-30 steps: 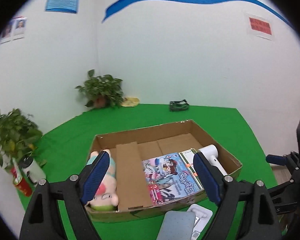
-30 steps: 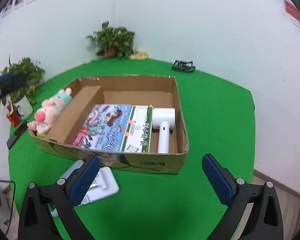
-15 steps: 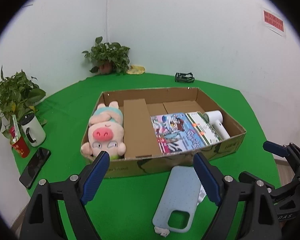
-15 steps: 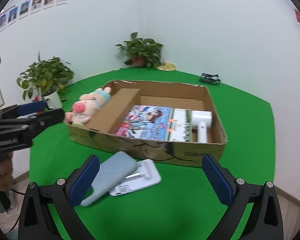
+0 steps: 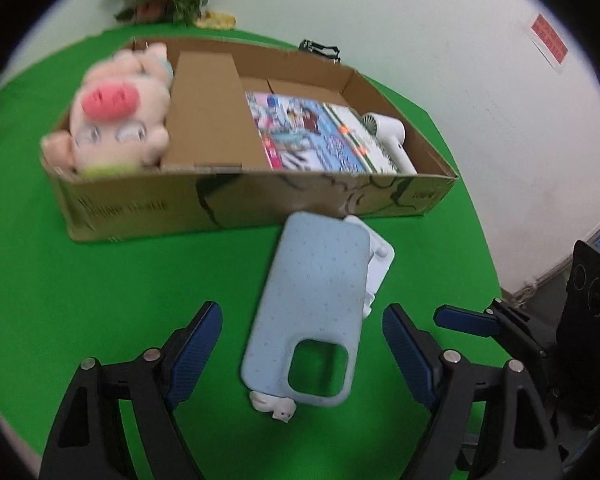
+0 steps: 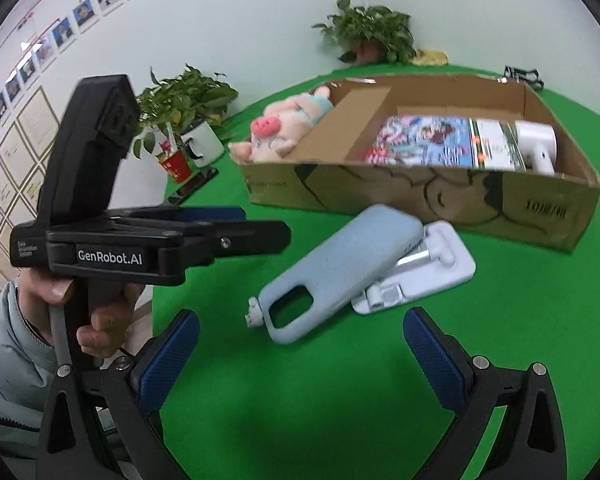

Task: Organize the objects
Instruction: 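Move the right gripper to the light-blue phone case, then grasp the light-blue phone case with the right gripper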

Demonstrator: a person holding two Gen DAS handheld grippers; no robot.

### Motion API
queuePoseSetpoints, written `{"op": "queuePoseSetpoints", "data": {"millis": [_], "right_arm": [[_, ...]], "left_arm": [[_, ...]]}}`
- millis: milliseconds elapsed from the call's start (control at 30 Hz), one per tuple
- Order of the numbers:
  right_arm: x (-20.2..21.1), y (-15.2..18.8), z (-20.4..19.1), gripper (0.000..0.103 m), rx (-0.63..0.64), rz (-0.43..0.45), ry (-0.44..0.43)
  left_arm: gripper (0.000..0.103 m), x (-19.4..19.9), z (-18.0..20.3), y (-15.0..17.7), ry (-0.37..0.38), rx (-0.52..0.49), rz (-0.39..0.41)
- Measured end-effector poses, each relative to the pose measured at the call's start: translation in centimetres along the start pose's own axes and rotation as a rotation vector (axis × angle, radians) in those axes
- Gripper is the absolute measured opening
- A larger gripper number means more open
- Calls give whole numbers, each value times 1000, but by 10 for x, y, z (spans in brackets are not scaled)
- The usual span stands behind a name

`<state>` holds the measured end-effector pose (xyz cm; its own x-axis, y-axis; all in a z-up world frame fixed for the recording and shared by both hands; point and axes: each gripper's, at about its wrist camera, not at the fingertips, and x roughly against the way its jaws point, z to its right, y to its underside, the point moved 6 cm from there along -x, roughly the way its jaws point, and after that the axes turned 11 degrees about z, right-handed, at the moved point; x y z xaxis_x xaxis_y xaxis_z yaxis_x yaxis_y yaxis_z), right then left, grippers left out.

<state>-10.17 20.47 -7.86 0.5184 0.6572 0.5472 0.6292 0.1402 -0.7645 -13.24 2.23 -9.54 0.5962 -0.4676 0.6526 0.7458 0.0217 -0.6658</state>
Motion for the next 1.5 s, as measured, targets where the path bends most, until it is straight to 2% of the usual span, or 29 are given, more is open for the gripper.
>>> {"op": "queuePoseSetpoints", "data": {"millis": [33, 167, 267, 467, 500, 600, 700, 767, 833, 867, 1067, 1100, 1167, 1333, 1400, 1500], "right_arm": [[-2, 3, 0, 103, -4, -12, 2], [-6, 15, 0, 103, 7, -44, 24], [-10, 20, 0, 102, 0, -66, 18], [1, 16, 8, 102, 43, -80, 43], [3, 18, 10, 102, 55, -84, 54], [8, 25, 17, 102, 52, -97, 71], [10, 28, 17, 102, 46, -91, 81], [7, 27, 16, 102, 39, -78, 88], [3, 24, 14, 102, 35, -68, 103], [2, 23, 13, 102, 36, -66, 107], [0, 25, 5, 102, 64, -76, 117], [0, 27, 4, 102, 74, -79, 112], [0, 29, 1, 102, 108, -82, 119], [-8, 26, 5, 102, 172, -73, 178], [-14, 22, 9, 102, 174, -72, 201], [-24, 19, 9, 101, 200, -80, 241]], "left_arm": [[81, -5, -3, 4, 3, 12, -11], [62, -20, -6, 20, 50, 46, -80], [62, -20, 3, 26, 102, 51, -104], [62, -4, 51, 41, 334, 65, -156], [62, 0, 53, 37, 333, 58, -133], [62, 2, 26, 20, 233, 107, -64], [62, -8, -6, 13, 145, 150, -67], [62, -21, -18, 16, 127, 161, -112], [62, -32, -19, 23, 145, 185, -176], [62, -30, -16, 26, 169, 186, -173], [62, -15, 29, 39, 398, 175, -210], [62, -11, 35, 38, 417, 160, -205], [62, -7, 36, 35, 397, 154, -183], [62, -18, 4, 31, 276, 234, -184], [62, -20, -11, 33, 261, 302, -192], [62, -27, -16, 38, 256, 332, -204]]}}
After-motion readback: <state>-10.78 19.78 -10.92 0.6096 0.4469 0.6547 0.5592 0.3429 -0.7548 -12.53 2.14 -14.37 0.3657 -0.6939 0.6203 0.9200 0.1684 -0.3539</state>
